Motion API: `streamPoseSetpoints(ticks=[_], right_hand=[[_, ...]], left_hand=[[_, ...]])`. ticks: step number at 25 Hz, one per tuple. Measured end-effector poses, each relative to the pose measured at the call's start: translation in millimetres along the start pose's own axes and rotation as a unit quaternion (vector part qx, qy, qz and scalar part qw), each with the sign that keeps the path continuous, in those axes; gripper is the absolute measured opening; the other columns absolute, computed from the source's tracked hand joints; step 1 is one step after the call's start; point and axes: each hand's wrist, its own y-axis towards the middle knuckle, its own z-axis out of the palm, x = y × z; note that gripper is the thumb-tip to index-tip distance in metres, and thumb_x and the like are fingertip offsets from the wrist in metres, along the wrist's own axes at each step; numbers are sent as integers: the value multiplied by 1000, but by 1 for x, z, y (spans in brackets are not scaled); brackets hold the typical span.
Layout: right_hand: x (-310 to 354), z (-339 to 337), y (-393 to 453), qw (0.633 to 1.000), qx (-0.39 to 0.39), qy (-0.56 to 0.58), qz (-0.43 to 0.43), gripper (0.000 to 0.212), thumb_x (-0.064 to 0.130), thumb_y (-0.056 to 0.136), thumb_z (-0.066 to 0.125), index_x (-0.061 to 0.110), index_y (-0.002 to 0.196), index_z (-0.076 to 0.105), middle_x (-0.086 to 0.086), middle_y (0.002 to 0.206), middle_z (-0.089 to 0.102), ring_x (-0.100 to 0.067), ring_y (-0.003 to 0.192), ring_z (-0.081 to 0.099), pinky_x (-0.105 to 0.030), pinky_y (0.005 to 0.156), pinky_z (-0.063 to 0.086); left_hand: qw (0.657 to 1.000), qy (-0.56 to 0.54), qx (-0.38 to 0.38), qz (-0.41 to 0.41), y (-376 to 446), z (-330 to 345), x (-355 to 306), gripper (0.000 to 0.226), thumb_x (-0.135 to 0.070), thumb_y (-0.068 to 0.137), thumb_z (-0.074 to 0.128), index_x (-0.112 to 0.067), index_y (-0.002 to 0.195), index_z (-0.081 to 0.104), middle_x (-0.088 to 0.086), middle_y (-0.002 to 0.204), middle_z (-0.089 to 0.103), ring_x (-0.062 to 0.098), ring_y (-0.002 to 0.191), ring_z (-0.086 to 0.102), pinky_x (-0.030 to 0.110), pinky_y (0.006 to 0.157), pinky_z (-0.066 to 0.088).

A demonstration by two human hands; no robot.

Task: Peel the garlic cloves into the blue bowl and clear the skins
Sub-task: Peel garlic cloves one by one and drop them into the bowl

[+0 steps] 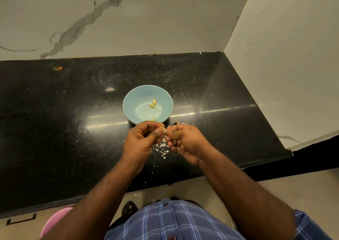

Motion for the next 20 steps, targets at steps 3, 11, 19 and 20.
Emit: streamPoseSetpoints(ticks=[3, 11, 19, 20], right_hand=[[-3, -1, 0, 996, -37, -68, -47, 19, 16, 101, 59, 6, 91, 72, -2, 72, 69, -11, 62, 60, -25, 59, 49], [4, -9, 0, 948, -57, -201, -239, 21, 14, 88, 77, 14, 108, 71, -7, 88, 76, -22, 86, 75, -39, 75, 62], [3, -9, 2, 953, -14, -184, -241, 25, 2, 88, 73, 11, 111, 69, -12, 88, 76, -34, 83, 73, -36, 75, 62], [2, -8, 3, 947, -18, -203, -249, 26, 4, 88, 72, 13, 111, 69, -10, 86, 76, -29, 79, 73, -38, 77, 62]], left_hand=[[1000, 6, 1, 1, -2, 1, -1, 12, -8, 92, 69, -13, 101, 75, 13, 93, 77, 26, 88, 72, 30, 77, 58], [997, 70, 12, 31, -6, 3, -7, 13, -11, 89, 76, -13, 102, 76, 6, 91, 79, 21, 90, 76, 36, 83, 62], [995, 87, 8, 38, -8, -3, -8, 10, -11, 87, 77, -15, 96, 77, 5, 88, 78, 26, 87, 76, 44, 85, 63], [995, 92, 10, 44, -9, -2, -8, 10, -11, 87, 77, -16, 95, 77, 4, 87, 79, 24, 87, 76, 42, 84, 63]])
